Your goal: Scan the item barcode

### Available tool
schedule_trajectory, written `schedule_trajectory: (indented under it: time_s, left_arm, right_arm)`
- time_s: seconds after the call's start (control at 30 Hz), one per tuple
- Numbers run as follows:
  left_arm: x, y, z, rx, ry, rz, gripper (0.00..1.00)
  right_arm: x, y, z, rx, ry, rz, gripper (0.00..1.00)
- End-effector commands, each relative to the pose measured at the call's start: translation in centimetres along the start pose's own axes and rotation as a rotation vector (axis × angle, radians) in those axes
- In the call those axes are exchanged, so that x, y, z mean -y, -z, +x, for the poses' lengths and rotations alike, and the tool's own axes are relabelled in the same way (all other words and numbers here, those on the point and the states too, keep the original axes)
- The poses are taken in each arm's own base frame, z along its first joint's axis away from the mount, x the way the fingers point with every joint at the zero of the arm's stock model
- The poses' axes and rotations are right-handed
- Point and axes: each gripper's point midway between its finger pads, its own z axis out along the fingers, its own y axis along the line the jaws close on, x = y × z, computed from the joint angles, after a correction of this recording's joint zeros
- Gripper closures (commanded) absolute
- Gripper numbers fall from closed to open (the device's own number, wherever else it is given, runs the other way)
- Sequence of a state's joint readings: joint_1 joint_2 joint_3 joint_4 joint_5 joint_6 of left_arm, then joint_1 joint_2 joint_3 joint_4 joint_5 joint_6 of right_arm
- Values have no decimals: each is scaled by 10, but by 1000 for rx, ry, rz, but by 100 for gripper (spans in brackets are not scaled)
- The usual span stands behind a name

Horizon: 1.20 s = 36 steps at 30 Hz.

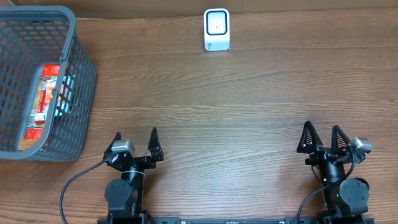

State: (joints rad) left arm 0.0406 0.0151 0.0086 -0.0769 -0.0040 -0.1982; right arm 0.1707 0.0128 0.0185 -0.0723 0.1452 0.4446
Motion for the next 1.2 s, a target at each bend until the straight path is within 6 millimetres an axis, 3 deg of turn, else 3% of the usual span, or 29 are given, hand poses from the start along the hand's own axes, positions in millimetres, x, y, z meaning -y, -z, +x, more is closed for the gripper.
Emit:
schedule_trajectory:
  time_s: [0.0,0.53,0.77,0.93,1.03,1.17]
  left_arm:
    - [0,0,-1,8,-23,1,0]
    - [2,0,0,4,-24,10,0]
    - [30,3,4,-27,-90,176,0]
    - [43,16,9,-164,-74,235,0]
    - [47,28,-6,-231,-66,231,0]
    - [65,50,-54,-283,-66,272,0]
  right_arm:
    - [2,0,2,3,6,1,0]
    - [2,0,2,3,6,1,0]
    - [2,0,2,3,7,1,0]
    - [2,0,2,3,6,1,0]
    - [2,0,2,3,7,1,0]
    - [2,0,2,3,6,1,0]
